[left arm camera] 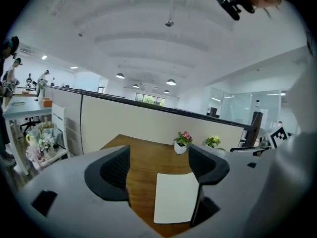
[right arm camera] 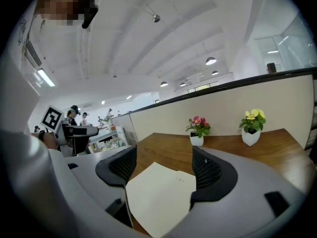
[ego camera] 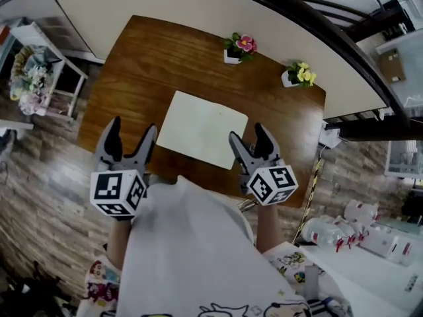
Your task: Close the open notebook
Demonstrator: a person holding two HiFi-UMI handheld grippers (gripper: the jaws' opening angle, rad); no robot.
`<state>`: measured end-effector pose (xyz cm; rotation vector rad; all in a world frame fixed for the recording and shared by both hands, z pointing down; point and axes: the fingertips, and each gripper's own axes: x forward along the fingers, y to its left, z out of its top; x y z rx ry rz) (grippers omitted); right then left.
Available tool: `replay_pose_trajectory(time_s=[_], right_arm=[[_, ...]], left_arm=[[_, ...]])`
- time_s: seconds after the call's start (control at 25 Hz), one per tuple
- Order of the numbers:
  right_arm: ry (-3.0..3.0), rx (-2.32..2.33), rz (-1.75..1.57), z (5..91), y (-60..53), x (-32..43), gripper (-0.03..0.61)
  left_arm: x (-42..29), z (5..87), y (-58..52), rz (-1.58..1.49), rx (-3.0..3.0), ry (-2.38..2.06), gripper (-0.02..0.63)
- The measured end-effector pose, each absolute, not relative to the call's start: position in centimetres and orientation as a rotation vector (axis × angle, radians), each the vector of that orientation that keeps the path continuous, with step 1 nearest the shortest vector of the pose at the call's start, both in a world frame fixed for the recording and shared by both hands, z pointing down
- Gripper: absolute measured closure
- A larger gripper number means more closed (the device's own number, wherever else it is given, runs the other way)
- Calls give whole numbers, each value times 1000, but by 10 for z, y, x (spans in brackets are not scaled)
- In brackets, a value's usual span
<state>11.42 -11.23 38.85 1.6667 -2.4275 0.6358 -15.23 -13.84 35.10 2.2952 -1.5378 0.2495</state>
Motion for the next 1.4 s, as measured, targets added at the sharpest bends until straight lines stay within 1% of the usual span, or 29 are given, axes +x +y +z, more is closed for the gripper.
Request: replay_pose_trajectory(time_s=[0.32, 0.6, 0.96, 1.4], right_arm=[[-2231, 1923, 671, 388, -88, 140, 272], [-2113, 2036, 695, 391, -69, 153, 272], [-2109, 2001, 697, 395, -62, 159, 272], [-2092, 1889, 773, 426, -56, 150, 272]], left_arm=[[-110, 358, -164, 298, 2447, -1241, 273], [-82, 371, -166, 360, 2497, -1060, 273], [-60, 380, -162, 359, 2489, -1020, 273], [-57, 407, -146, 378, 2412, -1001, 273]])
